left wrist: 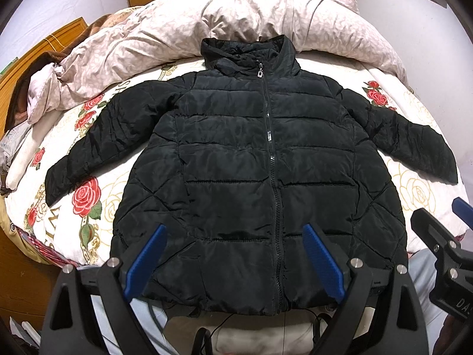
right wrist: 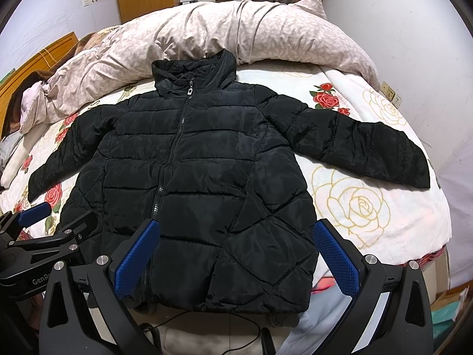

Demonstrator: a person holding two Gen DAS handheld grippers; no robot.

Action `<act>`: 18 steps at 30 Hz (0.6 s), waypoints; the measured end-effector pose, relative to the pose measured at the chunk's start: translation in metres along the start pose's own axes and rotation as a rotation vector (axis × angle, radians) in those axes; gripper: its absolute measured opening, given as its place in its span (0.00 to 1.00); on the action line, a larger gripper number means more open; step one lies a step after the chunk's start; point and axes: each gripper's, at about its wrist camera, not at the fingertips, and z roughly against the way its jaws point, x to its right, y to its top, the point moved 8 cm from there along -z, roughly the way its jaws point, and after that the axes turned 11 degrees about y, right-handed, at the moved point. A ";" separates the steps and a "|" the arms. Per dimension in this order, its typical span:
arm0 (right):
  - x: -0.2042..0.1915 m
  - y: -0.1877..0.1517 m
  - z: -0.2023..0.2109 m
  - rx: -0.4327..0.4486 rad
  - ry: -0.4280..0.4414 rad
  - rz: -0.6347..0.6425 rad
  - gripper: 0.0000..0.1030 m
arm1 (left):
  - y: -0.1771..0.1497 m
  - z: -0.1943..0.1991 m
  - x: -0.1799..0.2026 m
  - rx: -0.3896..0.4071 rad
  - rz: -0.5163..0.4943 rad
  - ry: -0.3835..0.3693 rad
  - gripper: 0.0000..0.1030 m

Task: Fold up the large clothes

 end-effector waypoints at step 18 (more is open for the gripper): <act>-0.003 -0.003 -0.004 -0.003 0.000 -0.001 1.00 | -0.001 -0.005 0.001 -0.004 -0.001 0.000 0.92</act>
